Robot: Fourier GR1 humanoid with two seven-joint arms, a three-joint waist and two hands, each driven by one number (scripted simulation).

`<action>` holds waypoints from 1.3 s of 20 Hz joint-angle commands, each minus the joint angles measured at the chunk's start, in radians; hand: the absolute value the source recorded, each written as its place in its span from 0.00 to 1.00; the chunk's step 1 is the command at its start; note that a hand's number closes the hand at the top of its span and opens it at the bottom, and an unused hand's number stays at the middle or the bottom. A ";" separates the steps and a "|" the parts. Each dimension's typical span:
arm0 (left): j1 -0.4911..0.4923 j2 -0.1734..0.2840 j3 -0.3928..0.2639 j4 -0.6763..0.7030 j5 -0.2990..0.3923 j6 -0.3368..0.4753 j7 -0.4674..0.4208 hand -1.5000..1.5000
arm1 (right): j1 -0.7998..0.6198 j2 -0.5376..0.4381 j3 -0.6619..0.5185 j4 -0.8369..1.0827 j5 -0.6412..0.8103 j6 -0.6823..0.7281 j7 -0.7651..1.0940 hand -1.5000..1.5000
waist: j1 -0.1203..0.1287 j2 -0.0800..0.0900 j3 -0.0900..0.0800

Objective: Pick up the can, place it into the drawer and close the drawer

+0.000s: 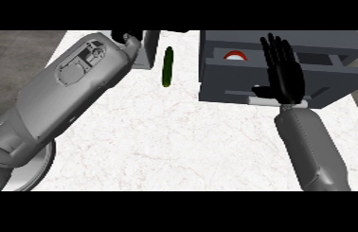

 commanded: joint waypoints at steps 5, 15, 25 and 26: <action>0.107 0.081 0.011 -0.137 -0.018 -0.008 0.024 0.00 | -0.173 0.001 -0.087 0.320 -0.022 -0.130 -0.038 0.00 | 0.021 0.029 0.022; 0.221 0.134 0.011 -0.282 -0.053 -0.014 0.031 0.00 | -0.413 -0.015 -0.127 0.552 0.024 -0.208 0.020 0.00 | 0.036 0.038 0.022; 0.359 0.143 -0.009 -0.385 -0.091 0.013 0.017 0.00 | -0.552 -0.040 -0.172 0.657 0.004 -0.164 0.037 0.00 | 0.042 0.041 0.022; 0.322 0.167 0.008 -0.367 -0.089 -0.024 0.028 0.00 | -0.546 -0.034 -0.179 0.650 -0.010 -0.185 -0.008 0.00 | 0.033 0.044 0.023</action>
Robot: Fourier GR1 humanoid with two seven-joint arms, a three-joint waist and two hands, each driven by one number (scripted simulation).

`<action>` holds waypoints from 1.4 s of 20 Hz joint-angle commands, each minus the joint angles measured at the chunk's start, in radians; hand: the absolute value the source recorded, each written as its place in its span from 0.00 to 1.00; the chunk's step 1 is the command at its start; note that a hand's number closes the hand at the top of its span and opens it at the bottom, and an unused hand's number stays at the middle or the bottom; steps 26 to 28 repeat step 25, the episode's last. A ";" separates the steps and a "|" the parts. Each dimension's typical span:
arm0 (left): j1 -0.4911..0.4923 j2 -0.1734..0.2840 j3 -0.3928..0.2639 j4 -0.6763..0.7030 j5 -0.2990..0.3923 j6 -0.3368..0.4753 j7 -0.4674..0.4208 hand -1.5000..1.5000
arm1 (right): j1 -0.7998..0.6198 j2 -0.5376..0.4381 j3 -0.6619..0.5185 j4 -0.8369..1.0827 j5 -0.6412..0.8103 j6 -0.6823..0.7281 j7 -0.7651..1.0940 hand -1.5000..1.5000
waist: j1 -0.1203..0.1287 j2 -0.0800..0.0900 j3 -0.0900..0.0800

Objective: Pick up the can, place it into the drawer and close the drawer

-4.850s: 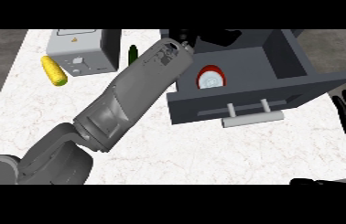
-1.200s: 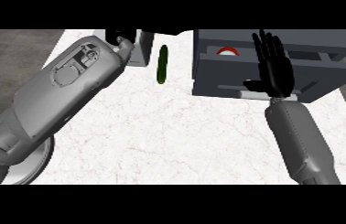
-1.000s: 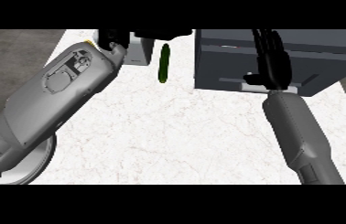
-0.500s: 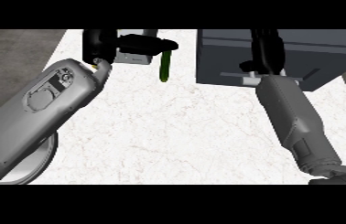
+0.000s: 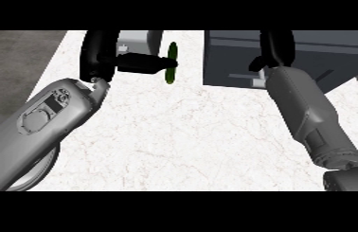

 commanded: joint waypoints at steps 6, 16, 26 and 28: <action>0.082 0.024 0.023 -0.061 -0.011 -0.002 -0.024 0.00 | -0.082 0.038 -0.131 -0.004 -0.164 0.021 -0.169 0.00 | 0.023 0.006 0.004; 0.138 0.024 0.039 -0.071 -0.020 -0.016 -0.051 0.00 | -0.097 0.123 -0.324 -0.038 -0.405 0.109 -0.355 0.00 | -0.009 0.002 0.002; 0.197 0.040 0.076 -0.095 -0.042 -0.023 -0.052 0.00 | -0.154 0.078 -0.436 -0.035 -0.557 0.301 -0.400 0.00 | -0.044 -0.010 0.000; 0.197 0.040 0.076 -0.095 -0.042 -0.023 -0.052 0.00 | -0.154 0.078 -0.436 -0.035 -0.557 0.301 -0.400 0.00 | -0.044 -0.010 0.000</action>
